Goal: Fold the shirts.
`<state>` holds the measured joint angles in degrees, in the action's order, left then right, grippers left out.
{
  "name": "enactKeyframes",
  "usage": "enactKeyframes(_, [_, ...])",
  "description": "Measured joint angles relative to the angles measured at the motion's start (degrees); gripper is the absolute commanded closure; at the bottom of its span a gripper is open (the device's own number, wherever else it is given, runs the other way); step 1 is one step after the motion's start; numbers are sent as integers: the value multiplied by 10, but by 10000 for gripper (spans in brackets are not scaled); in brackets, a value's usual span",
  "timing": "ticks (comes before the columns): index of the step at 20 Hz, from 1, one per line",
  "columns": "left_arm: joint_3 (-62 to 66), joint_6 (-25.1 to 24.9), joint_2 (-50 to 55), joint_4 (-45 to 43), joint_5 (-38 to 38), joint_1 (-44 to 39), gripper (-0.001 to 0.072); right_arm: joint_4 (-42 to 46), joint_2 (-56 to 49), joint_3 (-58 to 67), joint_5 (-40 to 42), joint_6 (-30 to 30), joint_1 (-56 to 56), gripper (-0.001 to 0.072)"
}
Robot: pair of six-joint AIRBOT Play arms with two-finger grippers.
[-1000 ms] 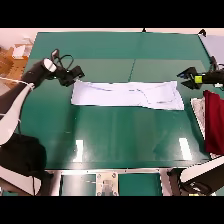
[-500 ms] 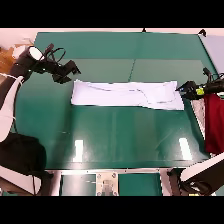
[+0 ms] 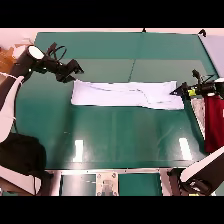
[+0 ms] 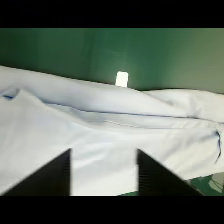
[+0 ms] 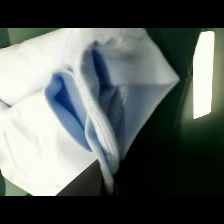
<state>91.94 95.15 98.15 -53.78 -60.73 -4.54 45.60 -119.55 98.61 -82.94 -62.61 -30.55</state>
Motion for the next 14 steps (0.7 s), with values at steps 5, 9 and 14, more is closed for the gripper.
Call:
enactKeyframes(5, [0, -47, 2, 10, 37, -47, 685, -1, 9, 78, -29, -20, 19, 693])
enactKeyframes(9, [0, -64, 33, 15, 121, -128, 685, -3, 52, 122, -83, -44, 38, 692])
enactKeyframes(14, [4, -89, 123, 95, 274, -248, 685, -6, 140, 138, -129, -72, 81, 692])
